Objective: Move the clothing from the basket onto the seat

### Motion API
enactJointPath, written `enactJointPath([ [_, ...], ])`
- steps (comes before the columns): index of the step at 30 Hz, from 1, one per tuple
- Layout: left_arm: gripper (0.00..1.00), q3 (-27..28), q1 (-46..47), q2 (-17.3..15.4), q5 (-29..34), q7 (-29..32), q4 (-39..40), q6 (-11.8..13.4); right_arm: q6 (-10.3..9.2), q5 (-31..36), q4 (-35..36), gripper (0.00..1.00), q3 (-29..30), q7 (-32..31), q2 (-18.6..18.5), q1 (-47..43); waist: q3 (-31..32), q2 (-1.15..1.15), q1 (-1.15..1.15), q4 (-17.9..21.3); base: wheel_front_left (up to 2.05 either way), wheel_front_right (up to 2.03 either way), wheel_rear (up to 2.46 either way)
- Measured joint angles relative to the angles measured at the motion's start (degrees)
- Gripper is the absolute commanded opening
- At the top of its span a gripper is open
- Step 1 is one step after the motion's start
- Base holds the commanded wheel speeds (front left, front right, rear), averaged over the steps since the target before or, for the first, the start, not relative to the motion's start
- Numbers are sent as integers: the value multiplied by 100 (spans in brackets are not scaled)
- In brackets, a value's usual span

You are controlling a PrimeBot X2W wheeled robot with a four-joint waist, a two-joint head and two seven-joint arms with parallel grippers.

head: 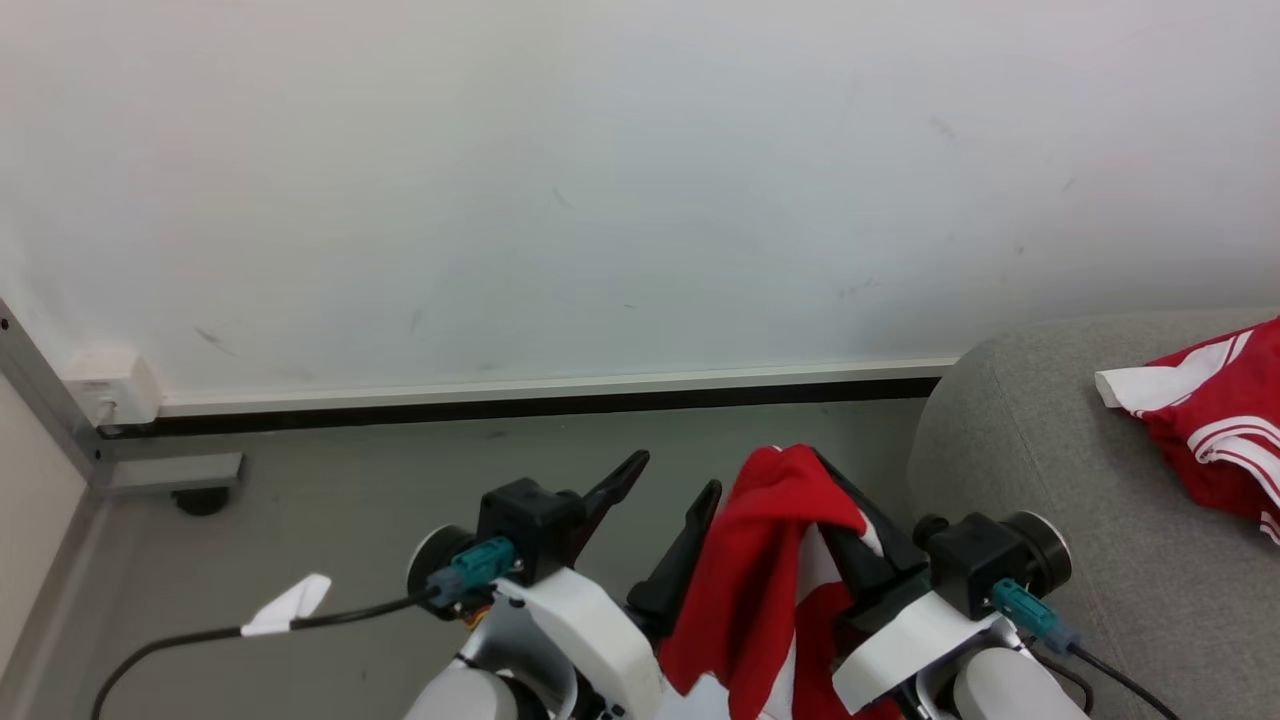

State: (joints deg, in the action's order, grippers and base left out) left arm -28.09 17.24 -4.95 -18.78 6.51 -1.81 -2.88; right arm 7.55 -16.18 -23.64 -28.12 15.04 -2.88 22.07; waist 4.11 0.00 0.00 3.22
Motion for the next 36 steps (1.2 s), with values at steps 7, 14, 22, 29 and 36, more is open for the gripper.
enactJointPath([
  [7,100,-103,-288,-290,104,-379,-309,-70,1,-24,174,0,392,0,0,-49,-45,0,0,120,0,0,0],
  [14,100,-256,-484,-336,116,-641,-638,-121,0,60,282,0,722,0,1,-50,-80,0,0,309,0,0,0],
  [22,100,-318,-479,-271,114,-805,-781,-110,1,159,358,0,894,0,1,-44,-102,0,0,597,0,0,0],
  [29,100,-343,-464,-243,94,-872,-844,-68,0,227,468,0,994,1,1,-21,-156,0,0,1046,0,0,0],
  [36,100,-414,-427,-187,77,-964,-849,-63,0,471,601,0,1234,1,1,-30,-260,0,0,1612,0,0,0],
])
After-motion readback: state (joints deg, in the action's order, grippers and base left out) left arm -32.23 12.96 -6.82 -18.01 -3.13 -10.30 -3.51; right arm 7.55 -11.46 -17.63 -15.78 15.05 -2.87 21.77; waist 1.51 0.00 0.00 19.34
